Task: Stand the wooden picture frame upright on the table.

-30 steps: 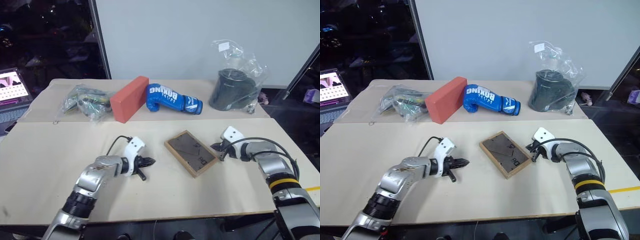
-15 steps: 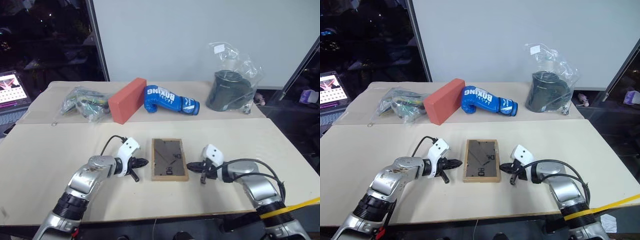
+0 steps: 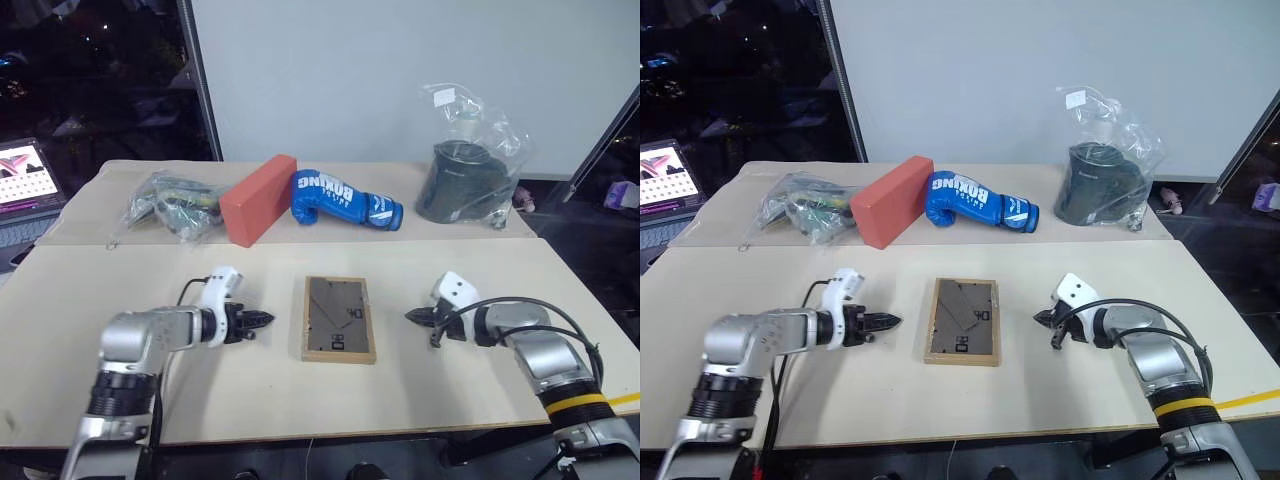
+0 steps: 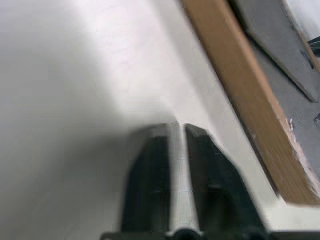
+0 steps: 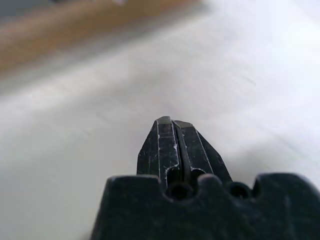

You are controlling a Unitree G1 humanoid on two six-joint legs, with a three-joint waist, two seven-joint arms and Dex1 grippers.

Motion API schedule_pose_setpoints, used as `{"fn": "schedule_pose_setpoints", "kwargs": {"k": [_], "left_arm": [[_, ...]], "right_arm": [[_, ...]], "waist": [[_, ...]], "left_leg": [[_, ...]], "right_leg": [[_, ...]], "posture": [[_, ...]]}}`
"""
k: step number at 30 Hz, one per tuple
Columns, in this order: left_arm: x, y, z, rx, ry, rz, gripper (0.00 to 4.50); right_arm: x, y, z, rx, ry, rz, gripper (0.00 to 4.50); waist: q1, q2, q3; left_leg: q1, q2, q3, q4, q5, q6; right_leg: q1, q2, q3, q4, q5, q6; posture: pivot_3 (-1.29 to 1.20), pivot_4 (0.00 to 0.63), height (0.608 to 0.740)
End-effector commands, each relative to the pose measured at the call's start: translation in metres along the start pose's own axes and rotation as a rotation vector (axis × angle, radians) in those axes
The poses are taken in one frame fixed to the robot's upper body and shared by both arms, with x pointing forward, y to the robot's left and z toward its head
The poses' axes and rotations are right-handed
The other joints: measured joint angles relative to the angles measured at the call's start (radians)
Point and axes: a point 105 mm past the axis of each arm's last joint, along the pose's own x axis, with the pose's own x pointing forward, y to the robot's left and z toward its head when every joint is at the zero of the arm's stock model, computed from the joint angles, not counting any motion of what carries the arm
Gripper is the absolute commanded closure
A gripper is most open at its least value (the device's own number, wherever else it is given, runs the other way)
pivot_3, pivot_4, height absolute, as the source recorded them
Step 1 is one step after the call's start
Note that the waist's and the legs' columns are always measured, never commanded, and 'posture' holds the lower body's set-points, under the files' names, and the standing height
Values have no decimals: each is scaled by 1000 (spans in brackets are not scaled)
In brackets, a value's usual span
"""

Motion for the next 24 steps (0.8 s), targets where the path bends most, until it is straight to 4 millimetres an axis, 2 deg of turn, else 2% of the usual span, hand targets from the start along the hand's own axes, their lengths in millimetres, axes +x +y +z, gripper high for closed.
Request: {"fn": "schedule_pose_setpoints", "kwargs": {"k": [1,2,3,4,6,8,11,18,21,24], "left_arm": [[-13,-22,0,-250,55,-243,2420],[-13,-27,-2,-261,85,-280,2111],[-11,-32,-5,-257,117,-306,1612],[-9,-38,-10,-252,156,-330,1417],[1,-45,-22,-253,222,-346,532],[14,-52,-31,-276,264,-359,49],[34,-65,-45,-304,323,-388,49],[74,-80,-48,-436,292,-395,49],[80,-82,-51,-462,284,-379,49],[75,-78,-46,-512,242,-408,49]], "right_arm": [[-4,-4,10,-35,-50,13,4500],[-3,-1,11,-34,-59,28,4500],[-1,2,12,-33,-69,43,4500],[1,6,14,-33,-78,58,4500],[6,12,17,-40,-92,73,4500],[11,20,21,-49,-105,91,4500],[19,35,27,-63,-130,133,4500],[25,51,35,-49,-171,167,4500],[26,55,35,-47,-170,174,4500],[26,55,34,-46,-164,173,4500]], "waist": [[2,0,0],[4,0,0],[4,0,0],[4,0,0],[6,0,0],[8,0,0],[11,1,-1],[46,1,-2],[57,1,-3],[59,1,-4]], "left_leg": [[0,0,-2,0,0,0],[-1,-1,-3,0,0,0],[-1,-1,-4,0,0,0],[-1,-1,-4,0,0,0],[-2,-2,-5,0,0,0],[-2,-2,-6,0,0,0],[-2,-3,-6,1,0,0],[-1,-7,-8,2,0,-1],[-1,-8,-8,2,0,-1],[1,-9,-8,2,0,-1]], "right_leg": [[0,0,-2,0,-1,0],[0,0,-3,0,-1,0],[0,0,-3,0,-1,0],[1,0,-4,0,-1,0],[1,-1,-4,0,-1,0],[1,-1,-4,0,-1,0],[2,-2,-4,0,-1,0],[4,-5,-5,-1,-2,1],[6,-6,-5,-1,-2,2],[9,-6,-5,-3,-2,2]], "posture": [[0,150,727],[0,150,727],[0,150,727],[0,150,727],[0,150,727],[0,150,727],[0,150,727],[0,150,727],[0,150,727],[0,150,727]]}}
